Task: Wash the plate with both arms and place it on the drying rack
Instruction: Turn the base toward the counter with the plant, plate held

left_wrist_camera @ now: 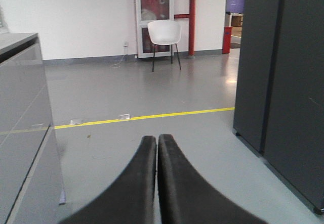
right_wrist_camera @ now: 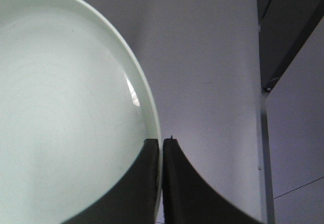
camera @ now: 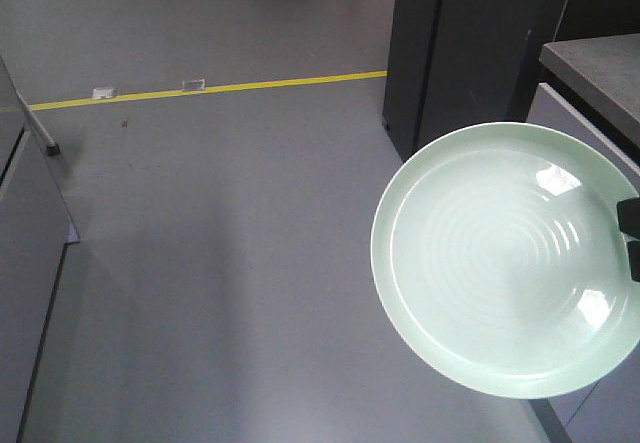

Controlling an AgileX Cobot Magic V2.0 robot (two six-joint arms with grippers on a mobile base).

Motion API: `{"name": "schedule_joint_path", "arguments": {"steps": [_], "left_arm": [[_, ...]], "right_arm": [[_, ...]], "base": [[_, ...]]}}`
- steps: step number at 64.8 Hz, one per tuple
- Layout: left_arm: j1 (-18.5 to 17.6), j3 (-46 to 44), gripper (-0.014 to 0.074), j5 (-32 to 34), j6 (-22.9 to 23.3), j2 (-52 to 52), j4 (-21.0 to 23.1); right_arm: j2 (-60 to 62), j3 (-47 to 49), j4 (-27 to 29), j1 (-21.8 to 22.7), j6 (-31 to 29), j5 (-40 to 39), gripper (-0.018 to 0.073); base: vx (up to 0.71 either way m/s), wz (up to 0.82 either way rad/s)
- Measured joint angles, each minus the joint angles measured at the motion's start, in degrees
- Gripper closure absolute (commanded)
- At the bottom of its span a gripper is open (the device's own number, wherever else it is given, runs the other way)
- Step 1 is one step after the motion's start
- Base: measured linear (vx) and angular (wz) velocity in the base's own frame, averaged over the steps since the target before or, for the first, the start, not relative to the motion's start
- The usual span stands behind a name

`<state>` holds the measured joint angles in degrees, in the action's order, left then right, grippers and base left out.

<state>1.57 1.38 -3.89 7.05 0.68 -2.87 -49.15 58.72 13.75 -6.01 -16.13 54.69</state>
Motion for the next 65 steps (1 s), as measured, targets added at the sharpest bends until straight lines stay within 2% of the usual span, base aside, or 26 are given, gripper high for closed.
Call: {"name": "schedule_joint_path", "arguments": {"steps": [65], "left_arm": [[0.0, 0.0, 0.0602, 0.0, 0.0, 0.0, 0.0]], "right_arm": [[0.0, 0.0, 0.0, 0.0, 0.0, 0.0, 0.0566]], "base": [[0.05, -0.18]]}}
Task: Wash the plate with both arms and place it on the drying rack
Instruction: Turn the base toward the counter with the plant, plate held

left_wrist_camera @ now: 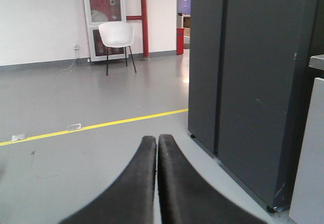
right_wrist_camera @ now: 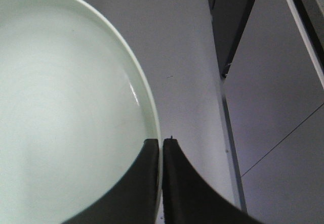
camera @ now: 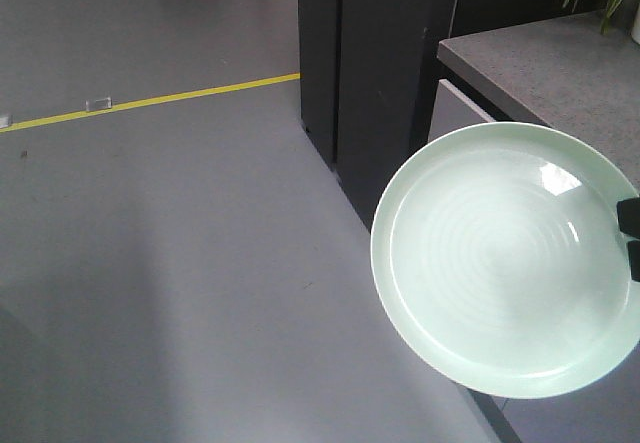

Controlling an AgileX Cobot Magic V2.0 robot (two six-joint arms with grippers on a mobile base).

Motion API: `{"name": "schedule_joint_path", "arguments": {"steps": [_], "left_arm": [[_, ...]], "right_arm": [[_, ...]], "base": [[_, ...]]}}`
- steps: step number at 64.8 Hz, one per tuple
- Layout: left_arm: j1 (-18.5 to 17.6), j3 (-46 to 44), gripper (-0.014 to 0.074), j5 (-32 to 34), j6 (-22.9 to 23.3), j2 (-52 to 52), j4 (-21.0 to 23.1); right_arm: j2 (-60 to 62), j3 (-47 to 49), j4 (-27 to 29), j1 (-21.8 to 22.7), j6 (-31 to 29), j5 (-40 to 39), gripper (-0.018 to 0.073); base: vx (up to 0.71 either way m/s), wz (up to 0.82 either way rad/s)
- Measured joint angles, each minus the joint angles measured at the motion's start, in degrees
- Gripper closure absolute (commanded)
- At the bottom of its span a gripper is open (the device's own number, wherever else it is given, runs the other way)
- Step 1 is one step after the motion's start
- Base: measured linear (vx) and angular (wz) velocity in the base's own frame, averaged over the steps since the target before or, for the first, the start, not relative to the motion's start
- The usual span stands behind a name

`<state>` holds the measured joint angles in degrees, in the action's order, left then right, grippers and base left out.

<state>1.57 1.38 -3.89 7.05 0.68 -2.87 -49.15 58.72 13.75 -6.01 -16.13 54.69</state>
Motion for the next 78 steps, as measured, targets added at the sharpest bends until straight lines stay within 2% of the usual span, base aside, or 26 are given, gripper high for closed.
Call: {"name": "schedule_joint_path", "arguments": {"steps": [78], "left_arm": [[0.0, 0.0, 0.0602, 0.0, 0.0, 0.0, 0.0]], "right_arm": [[0.0, 0.0, 0.0, 0.0, 0.0, 0.0, 0.0566]], "base": [[0.04, -0.15]]}}
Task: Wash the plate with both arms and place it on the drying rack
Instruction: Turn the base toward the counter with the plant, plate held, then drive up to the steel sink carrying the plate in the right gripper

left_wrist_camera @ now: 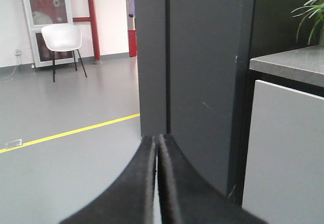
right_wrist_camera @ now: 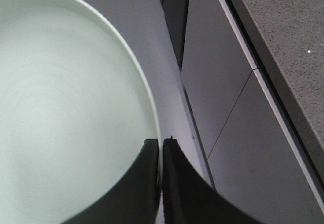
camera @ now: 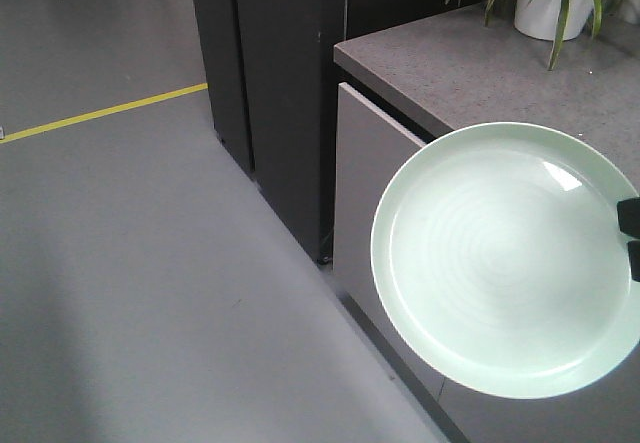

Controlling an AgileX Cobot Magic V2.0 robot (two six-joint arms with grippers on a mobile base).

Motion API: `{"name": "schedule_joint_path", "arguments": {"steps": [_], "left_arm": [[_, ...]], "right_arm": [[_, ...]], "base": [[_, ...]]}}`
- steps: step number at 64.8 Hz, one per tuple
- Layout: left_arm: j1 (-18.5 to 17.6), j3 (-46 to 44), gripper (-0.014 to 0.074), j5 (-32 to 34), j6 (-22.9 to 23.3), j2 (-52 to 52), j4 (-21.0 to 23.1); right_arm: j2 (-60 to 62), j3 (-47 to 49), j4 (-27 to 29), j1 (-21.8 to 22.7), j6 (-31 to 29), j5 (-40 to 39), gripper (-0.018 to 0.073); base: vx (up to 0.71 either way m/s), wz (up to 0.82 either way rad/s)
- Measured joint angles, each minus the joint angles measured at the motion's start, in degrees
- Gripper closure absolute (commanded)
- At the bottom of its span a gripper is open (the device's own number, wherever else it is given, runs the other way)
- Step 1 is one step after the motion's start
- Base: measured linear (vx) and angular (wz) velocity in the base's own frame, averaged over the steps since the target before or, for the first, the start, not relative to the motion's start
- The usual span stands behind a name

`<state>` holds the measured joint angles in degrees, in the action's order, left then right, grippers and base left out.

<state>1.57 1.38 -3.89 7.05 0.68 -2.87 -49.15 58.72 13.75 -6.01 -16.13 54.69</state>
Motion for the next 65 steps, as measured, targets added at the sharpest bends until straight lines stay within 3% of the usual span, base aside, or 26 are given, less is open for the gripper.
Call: {"name": "schedule_joint_path", "arguments": {"steps": [65], "left_arm": [[0.0, 0.0, 0.0602, 0.0, 0.0, 0.0, 0.0]], "right_arm": [[0.0, 0.0, 0.0, 0.0, 0.0, 0.0, 0.0566]], "base": [[0.02, -0.06]]}}
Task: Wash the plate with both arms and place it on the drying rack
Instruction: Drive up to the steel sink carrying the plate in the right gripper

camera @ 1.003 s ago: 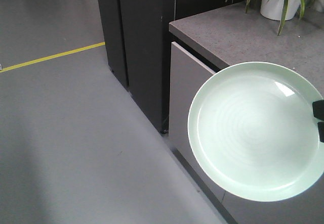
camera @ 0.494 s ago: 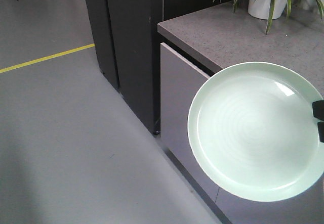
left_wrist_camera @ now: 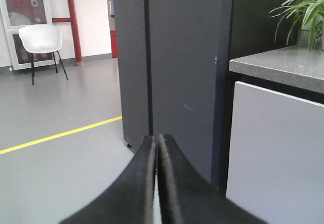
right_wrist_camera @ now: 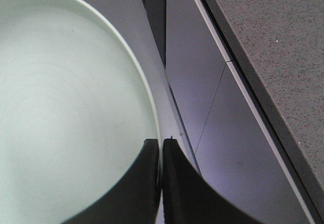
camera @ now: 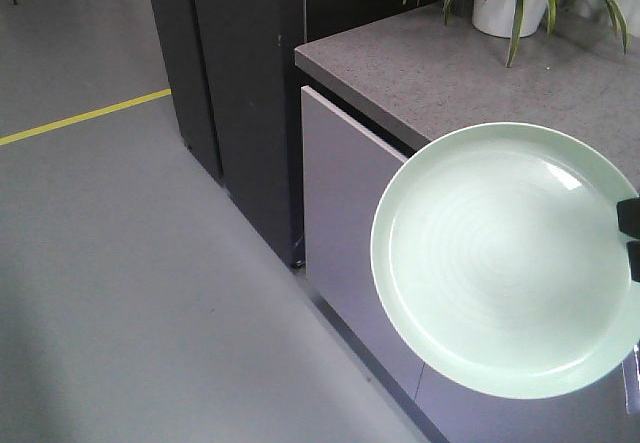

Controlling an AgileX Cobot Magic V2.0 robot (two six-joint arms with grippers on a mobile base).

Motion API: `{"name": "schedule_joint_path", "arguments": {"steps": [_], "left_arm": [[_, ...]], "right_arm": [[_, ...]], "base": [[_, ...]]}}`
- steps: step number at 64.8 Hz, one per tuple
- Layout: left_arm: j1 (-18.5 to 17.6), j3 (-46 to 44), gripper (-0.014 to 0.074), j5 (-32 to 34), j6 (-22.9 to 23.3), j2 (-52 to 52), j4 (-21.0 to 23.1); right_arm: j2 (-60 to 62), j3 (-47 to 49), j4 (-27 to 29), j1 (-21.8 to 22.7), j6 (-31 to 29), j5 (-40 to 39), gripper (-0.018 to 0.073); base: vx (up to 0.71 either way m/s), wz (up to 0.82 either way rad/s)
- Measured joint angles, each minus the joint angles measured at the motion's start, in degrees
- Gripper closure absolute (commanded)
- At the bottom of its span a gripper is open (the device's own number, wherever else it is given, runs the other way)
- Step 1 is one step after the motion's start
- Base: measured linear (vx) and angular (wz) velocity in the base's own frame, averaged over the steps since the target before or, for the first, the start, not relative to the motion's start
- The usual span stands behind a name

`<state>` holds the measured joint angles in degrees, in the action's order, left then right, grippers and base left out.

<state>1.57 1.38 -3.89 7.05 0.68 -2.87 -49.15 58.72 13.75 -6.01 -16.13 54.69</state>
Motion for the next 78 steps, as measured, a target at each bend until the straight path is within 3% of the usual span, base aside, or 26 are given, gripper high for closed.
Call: {"name": "schedule_joint_path", "arguments": {"steps": [78], "left_arm": [[0.0, 0.0, 0.0602, 0.0, 0.0, 0.0, 0.0]], "right_arm": [[0.0, 0.0, 0.0, 0.0, 0.0, 0.0, 0.0566]], "base": [[0.02, -0.1]]}}
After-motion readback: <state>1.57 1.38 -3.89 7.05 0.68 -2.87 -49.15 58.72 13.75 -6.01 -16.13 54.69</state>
